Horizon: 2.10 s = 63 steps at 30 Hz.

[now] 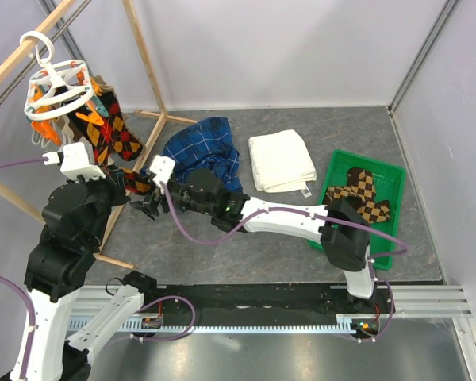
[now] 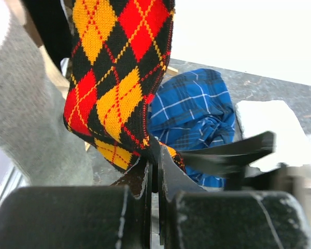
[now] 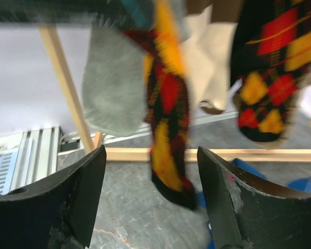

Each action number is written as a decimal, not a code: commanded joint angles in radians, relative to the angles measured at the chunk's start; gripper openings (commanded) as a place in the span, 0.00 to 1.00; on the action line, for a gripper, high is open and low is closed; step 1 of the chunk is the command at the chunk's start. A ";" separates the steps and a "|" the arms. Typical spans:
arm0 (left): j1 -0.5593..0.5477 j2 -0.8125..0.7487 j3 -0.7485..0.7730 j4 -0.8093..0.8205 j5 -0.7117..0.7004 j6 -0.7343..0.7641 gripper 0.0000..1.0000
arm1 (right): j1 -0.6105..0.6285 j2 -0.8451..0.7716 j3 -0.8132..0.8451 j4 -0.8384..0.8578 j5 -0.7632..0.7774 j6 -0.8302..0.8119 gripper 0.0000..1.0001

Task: Remove the socks clipped to the hanger
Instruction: Remove the sock from the hanger.

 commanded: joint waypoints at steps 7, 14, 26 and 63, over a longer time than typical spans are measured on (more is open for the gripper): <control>-0.001 -0.022 0.046 0.027 0.098 -0.014 0.09 | 0.028 0.055 0.120 0.022 0.023 0.000 0.00; -0.001 0.015 0.121 0.081 0.144 0.070 0.50 | 0.033 0.053 0.097 0.051 0.069 0.043 0.00; 0.001 0.237 0.342 0.210 0.276 0.150 0.53 | 0.044 0.091 0.150 0.011 0.066 0.108 0.00; -0.003 0.501 0.569 0.037 -0.302 0.208 0.54 | 0.197 -0.064 0.017 -0.005 0.729 -0.177 0.00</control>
